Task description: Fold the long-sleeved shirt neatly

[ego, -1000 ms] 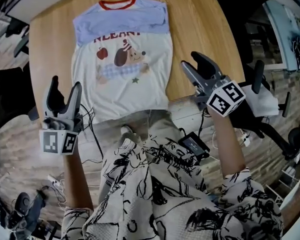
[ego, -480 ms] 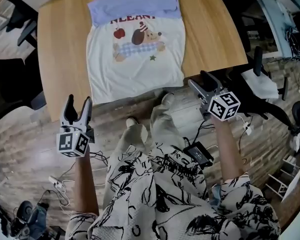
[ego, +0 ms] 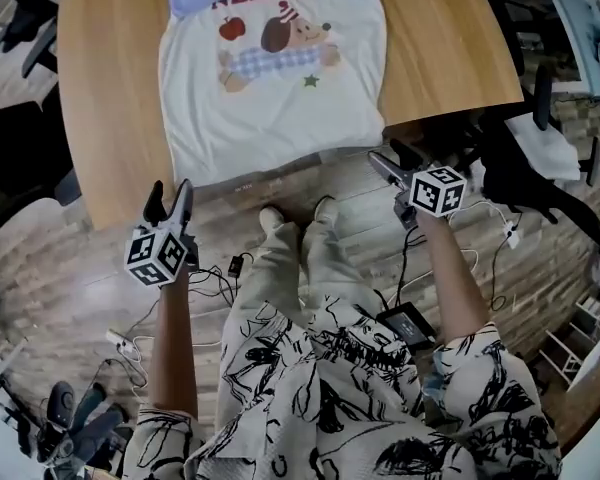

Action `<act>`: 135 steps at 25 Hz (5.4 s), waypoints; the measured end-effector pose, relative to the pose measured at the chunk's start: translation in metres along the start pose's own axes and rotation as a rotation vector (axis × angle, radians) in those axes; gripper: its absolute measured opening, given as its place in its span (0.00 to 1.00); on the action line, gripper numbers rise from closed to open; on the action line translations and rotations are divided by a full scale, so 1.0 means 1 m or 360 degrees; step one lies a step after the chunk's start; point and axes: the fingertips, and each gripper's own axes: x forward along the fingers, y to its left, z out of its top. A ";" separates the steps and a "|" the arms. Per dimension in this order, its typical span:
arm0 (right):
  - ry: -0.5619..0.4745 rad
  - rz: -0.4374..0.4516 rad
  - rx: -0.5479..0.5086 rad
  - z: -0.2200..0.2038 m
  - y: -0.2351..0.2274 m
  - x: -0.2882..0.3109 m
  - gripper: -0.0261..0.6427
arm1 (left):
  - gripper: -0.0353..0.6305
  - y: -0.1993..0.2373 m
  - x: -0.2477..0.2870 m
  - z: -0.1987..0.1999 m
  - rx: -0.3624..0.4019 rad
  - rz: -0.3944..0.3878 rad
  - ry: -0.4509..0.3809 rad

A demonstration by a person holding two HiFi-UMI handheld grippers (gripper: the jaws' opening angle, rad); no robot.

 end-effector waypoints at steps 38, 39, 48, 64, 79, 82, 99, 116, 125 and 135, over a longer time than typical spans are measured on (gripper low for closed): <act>-0.0018 -0.0433 -0.0901 0.049 0.048 -0.032 0.09 | 0.11 0.017 0.004 -0.022 0.0080 0.0268 0.0163; 0.0067 -0.0460 -0.0943 0.035 0.041 -0.021 0.09 | 0.11 0.018 0.005 -0.024 0.0074 0.0286 0.0175; -0.0034 0.0009 -0.0407 -0.014 0.031 0.012 0.39 | 0.11 0.025 0.008 -0.023 0.0091 0.0322 0.0183; -0.0405 0.0665 0.0196 0.016 0.020 -0.008 0.08 | 0.11 0.026 0.011 -0.023 0.0126 0.0294 0.0198; -0.0398 -0.0211 -0.0381 0.110 0.050 -0.093 0.08 | 0.10 -0.035 -0.056 0.071 0.0374 0.0063 -0.0336; -0.0428 -0.0221 -0.0392 0.125 0.060 -0.097 0.08 | 0.10 -0.037 -0.064 0.085 0.0338 0.0052 -0.0391; -0.0602 -0.0195 -0.0575 0.316 0.079 -0.080 0.08 | 0.10 -0.035 -0.029 0.282 0.0234 0.0029 -0.0704; -0.0343 -0.0059 -0.0579 0.455 -0.001 0.048 0.08 | 0.10 -0.007 0.132 0.399 0.0395 0.0295 -0.0660; -0.0205 -0.0114 -0.0491 0.473 -0.048 0.120 0.08 | 0.10 0.027 0.233 0.421 0.0469 0.0250 -0.0514; 0.0034 -0.0242 -0.0403 0.464 -0.120 0.215 0.08 | 0.10 0.071 0.345 0.388 0.0376 0.0190 -0.0232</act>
